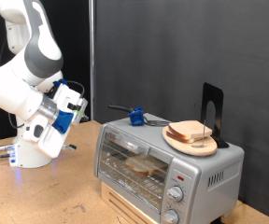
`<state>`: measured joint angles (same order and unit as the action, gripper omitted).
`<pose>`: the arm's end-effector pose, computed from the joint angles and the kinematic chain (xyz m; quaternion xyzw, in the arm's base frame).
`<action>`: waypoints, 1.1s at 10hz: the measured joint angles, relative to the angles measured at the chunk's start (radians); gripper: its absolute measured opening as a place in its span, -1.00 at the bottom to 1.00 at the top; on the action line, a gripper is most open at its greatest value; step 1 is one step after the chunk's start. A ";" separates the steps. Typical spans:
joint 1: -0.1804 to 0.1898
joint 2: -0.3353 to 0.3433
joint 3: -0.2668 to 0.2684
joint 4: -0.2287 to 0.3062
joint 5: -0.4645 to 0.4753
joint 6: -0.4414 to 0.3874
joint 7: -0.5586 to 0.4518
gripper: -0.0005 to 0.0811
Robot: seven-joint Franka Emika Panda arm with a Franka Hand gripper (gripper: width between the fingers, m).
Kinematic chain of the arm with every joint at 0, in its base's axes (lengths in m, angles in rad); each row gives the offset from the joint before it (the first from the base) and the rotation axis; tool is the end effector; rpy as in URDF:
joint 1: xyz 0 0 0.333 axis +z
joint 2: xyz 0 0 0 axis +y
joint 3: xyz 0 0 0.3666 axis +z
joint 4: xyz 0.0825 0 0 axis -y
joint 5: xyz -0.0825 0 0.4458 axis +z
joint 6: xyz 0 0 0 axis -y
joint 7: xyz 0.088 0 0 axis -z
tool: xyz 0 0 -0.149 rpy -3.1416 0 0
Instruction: Make a piece of toast with the oven
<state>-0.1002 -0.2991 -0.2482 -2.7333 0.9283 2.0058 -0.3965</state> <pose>0.3772 -0.0449 0.2785 -0.8669 0.2396 0.0512 0.4341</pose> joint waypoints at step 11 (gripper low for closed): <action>-0.007 0.292 -0.070 0.338 0.209 -0.273 0.120 0.99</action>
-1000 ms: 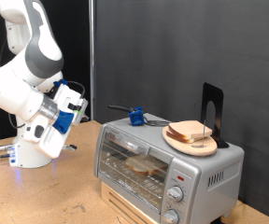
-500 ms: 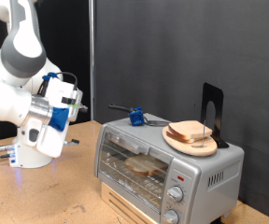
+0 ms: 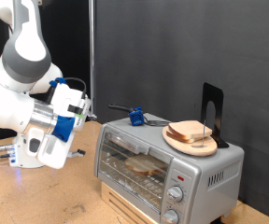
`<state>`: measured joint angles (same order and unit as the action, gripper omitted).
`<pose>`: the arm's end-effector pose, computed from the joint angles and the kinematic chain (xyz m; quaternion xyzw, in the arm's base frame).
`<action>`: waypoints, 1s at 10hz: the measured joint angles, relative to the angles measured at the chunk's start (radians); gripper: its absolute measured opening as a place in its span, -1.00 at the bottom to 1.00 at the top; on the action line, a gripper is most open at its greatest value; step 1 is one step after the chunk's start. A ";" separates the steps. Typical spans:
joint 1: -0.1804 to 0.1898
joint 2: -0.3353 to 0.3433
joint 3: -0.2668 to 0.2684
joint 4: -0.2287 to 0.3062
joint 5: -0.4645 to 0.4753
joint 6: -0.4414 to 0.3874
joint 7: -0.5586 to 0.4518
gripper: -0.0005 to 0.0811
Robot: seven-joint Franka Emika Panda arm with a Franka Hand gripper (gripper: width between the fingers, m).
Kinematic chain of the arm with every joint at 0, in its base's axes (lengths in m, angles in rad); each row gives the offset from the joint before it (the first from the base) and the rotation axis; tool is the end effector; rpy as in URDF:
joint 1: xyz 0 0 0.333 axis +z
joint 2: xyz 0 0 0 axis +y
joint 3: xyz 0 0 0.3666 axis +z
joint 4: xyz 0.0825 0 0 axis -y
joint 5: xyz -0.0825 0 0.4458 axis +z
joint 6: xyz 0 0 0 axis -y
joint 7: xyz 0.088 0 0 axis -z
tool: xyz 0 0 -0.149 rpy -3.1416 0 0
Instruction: Make a piece of toast with the oven
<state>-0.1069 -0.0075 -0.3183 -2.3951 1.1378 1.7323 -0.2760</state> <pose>0.4873 -0.0882 0.3129 -0.7760 0.3116 0.0914 0.5407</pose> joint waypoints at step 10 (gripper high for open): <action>0.010 0.236 0.069 0.257 0.208 -0.040 0.137 0.99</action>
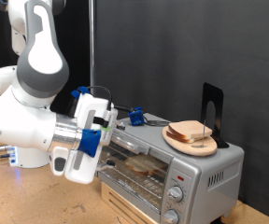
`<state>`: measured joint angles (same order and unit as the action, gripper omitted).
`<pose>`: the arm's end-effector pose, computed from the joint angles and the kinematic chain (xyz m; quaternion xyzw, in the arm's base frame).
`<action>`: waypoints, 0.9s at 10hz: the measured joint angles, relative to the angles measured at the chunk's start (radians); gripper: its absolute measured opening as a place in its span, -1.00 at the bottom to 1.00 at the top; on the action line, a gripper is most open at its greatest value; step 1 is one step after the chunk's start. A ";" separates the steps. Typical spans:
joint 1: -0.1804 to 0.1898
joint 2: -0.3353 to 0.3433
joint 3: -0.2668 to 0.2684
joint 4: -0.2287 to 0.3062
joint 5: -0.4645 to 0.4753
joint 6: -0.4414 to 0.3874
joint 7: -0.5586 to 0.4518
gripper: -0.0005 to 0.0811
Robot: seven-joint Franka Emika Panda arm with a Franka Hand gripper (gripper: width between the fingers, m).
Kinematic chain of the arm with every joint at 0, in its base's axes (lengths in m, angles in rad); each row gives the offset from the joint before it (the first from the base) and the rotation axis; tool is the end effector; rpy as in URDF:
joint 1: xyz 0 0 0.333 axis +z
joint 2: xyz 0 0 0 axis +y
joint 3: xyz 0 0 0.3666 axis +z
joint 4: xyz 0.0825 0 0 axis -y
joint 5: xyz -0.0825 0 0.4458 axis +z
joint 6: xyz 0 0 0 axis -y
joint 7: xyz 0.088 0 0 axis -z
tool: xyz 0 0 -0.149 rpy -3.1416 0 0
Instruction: Make a piece of toast with the oven
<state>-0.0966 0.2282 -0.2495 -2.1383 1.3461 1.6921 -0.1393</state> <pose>0.5969 -0.0703 0.3106 -0.7222 0.3551 0.1134 0.5826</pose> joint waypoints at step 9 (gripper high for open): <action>-0.007 0.281 0.028 0.342 0.059 0.018 0.030 0.99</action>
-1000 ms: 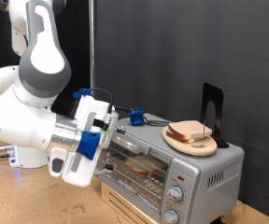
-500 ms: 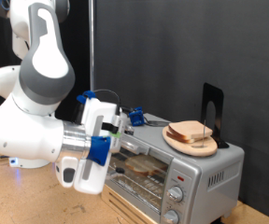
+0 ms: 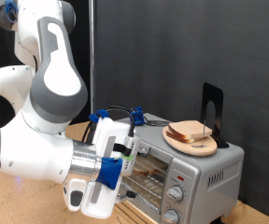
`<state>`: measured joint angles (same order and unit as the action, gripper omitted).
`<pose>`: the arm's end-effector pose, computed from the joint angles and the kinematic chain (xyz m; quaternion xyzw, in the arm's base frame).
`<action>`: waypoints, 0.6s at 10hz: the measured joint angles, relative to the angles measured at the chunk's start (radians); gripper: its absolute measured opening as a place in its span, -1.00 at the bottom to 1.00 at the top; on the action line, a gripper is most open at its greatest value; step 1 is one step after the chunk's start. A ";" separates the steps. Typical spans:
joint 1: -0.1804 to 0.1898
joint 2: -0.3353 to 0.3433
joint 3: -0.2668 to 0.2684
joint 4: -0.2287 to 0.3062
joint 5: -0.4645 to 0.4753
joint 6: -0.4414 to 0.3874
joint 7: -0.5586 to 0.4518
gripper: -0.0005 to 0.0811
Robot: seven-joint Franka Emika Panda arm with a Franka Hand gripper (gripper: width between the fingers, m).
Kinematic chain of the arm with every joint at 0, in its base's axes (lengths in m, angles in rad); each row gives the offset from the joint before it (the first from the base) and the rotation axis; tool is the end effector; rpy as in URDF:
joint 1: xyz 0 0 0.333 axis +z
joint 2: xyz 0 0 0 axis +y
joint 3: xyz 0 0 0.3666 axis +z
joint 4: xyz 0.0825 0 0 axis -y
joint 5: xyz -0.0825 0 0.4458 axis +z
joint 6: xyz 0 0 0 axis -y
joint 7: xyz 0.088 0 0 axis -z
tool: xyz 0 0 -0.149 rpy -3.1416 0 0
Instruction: Make a piece of toast with the oven
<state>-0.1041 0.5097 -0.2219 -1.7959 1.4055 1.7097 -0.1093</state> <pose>0.7092 -0.0838 0.2796 -0.7311 0.3525 0.0903 0.5772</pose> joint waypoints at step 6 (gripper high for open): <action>-0.014 0.210 -0.004 0.255 -0.050 -0.089 -0.040 0.99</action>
<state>-0.1181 0.7197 -0.2259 -1.5408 1.3556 1.6207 -0.1492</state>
